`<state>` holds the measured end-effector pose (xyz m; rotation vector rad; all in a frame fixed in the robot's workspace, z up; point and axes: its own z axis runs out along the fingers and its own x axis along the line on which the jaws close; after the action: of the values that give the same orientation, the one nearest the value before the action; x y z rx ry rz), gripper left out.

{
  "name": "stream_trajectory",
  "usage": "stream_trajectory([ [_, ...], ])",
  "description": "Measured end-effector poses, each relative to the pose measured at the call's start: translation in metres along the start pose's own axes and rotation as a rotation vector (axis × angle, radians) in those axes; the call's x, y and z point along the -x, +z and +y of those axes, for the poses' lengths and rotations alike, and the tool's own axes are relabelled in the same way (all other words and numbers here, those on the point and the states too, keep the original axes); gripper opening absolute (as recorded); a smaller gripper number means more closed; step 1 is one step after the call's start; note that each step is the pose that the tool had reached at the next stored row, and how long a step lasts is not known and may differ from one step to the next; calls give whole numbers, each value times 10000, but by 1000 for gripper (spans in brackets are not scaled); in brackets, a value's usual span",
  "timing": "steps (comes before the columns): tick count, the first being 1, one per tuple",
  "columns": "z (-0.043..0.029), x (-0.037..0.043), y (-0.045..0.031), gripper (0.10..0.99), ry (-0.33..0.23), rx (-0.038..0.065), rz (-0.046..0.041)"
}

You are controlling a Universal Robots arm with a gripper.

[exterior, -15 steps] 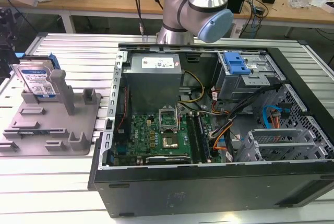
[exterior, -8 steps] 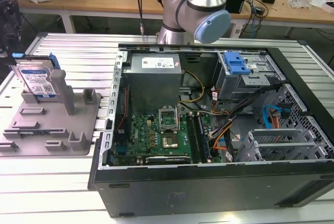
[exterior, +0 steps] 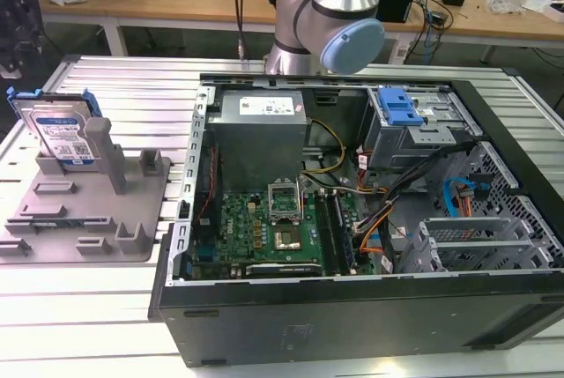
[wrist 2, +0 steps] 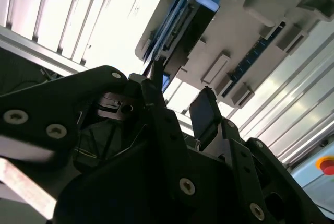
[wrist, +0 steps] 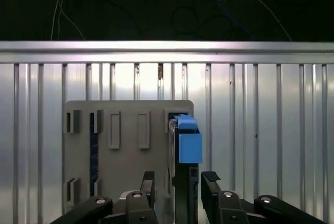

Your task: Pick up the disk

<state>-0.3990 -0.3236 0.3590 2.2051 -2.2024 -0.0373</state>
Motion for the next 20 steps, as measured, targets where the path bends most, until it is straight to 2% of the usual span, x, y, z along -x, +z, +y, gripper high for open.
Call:
stream_trajectory([
  [2,77,12,22,482,4,-56,-2],
  [5,79,13,22,482,11,-56,-1],
  [8,91,70,54,482,11,-57,-2],
  [20,144,70,196,482,11,-57,-1],
])
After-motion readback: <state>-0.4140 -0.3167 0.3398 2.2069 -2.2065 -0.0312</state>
